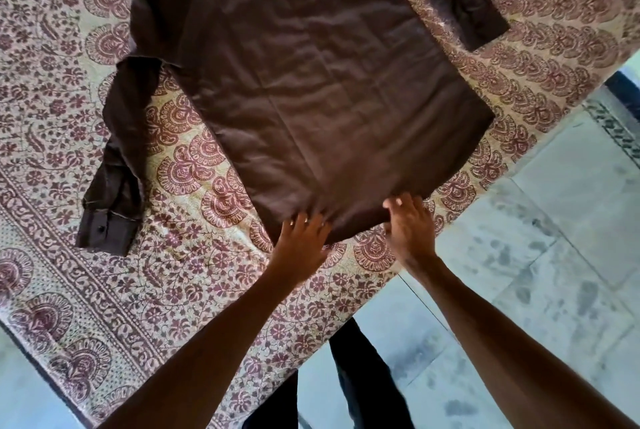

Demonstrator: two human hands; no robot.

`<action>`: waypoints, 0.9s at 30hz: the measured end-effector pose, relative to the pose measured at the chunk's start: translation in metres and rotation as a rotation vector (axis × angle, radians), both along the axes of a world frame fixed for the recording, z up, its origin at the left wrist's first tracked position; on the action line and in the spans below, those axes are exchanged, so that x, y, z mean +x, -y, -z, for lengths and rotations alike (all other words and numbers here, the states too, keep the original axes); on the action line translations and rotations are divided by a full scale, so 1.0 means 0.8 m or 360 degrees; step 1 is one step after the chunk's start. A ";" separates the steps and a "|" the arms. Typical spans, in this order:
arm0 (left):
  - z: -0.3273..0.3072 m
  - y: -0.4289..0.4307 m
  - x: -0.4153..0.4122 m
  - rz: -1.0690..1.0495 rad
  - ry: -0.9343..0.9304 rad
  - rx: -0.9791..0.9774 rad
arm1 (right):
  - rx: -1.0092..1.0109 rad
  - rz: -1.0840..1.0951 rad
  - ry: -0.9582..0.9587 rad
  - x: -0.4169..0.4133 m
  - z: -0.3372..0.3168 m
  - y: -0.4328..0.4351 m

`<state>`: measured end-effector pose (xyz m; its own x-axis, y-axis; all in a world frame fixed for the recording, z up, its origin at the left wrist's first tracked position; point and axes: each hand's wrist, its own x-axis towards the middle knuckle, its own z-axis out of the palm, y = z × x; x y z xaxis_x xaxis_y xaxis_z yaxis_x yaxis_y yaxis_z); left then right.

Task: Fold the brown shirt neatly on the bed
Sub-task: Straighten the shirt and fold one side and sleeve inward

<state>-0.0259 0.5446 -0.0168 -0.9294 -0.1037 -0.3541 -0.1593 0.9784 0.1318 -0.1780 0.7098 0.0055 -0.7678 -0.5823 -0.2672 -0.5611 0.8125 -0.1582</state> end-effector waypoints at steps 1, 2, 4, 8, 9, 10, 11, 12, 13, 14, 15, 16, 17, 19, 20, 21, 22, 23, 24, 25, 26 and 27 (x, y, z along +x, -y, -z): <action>0.001 -0.002 -0.006 0.0019 -0.0007 -0.0058 | -0.0039 0.0233 0.0024 -0.007 -0.002 -0.007; 0.000 -0.003 -0.011 0.0001 -0.0013 -0.0094 | -0.0068 0.0475 0.0078 -0.014 -0.004 -0.011; -0.010 -0.006 -0.028 -0.0228 0.0012 -0.0105 | -0.0047 0.0800 0.0163 -0.030 -0.004 -0.019; -0.013 -0.009 -0.055 -0.0986 -0.0032 0.0387 | -0.0110 0.1043 0.0580 -0.060 0.007 -0.043; -0.010 -0.010 -0.057 -0.1078 -0.0079 0.0453 | -0.0322 0.1134 0.0871 -0.065 0.006 -0.045; -0.008 -0.011 -0.056 -0.1098 -0.0114 0.0474 | -0.0525 0.1249 0.1146 -0.067 0.001 -0.043; -0.005 -0.012 -0.056 -0.1041 -0.0121 0.0440 | -0.0700 0.1366 0.1302 -0.067 0.004 -0.042; -0.002 -0.014 -0.055 -0.0915 -0.0098 0.0363 | -0.0851 0.1463 0.1358 -0.067 0.007 -0.041; 0.001 -0.019 -0.055 -0.0755 -0.0074 0.0265 | -0.0955 0.1563 0.1379 -0.067 0.008 -0.040; 0.001 -0.025 -0.055 -0.0606 -0.0072 0.0167 | -0.1004 0.1650 0.1385 -0.068 0.010 -0.038; 0.002 -0.032 -0.058 -0.0488 -0.0083 0.0103 | -0.1035 0.1737 0.1400 -0.069 0.012 -0.039; 0.004 -0.038 -0.060 -0.0397 -0.0090 0.0065 | -0.1070 0.1811 0.1448 -0.070 0.010 -0.037; 0.005 -0.042 -0.063 -0.0330 -0.0096 0.0051 | -0.1124 0.1872 0.1544 -0.070 0.007 -0.032; 0.006 -0.054 -0.072 -0.0268 -0.0159 0.0055 | -0.1199 0.2008 0.1680 -0.070 0.010 -0.031; 0.004 -0.059 -0.077 -0.0269 -0.0194 0.0047 | -0.1206 0.2080 0.1697 -0.070 0.011 -0.030; 0.002 -0.064 -0.082 -0.0270 -0.0210 0.0018 | -0.1212 0.2136 0.1705 -0.071 0.010 -0.030; -0.001 -0.067 -0.088 -0.0269 -0.0213 -0.0016 | -0.1230 0.2186 0.1733 -0.072 0.010 -0.030; -0.002 -0.071 -0.093 -0.0273 -0.0217 -0.0029 | -0.1258 0.2234 0.1793 -0.074 0.007 -0.031; -0.004 -0.074 -0.098 -0.0281 -0.0223 -0.0021 | -0.1309 0.2278 0.1867 -0.076 0.007 -0.033; -0.005 -0.077 -0.103 -0.0292 -0.0225 0.0007 | -0.1362 0.2295 0.1939 -0.079 0.007 -0.035; -0.006 -0.082 -0.108 -0.0310 -0.0217 0.0051 | -0.1396 0.2282 0.1992 -0.081 0.007 -0.036; -0.007 -0.087 -0.114 -0.0339 -0.0199 0.0094 | -0.1405 0.2241 0.2011 -0.083 0.008 -0.037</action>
<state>-0.1168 0.6142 -0.0114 -0.9258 -0.2845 -0.2488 -0.3399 0.9146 0.2192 -0.2443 0.7395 -0.0011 -0.3632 -0.1355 -0.9218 0.9302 0.0031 -0.3669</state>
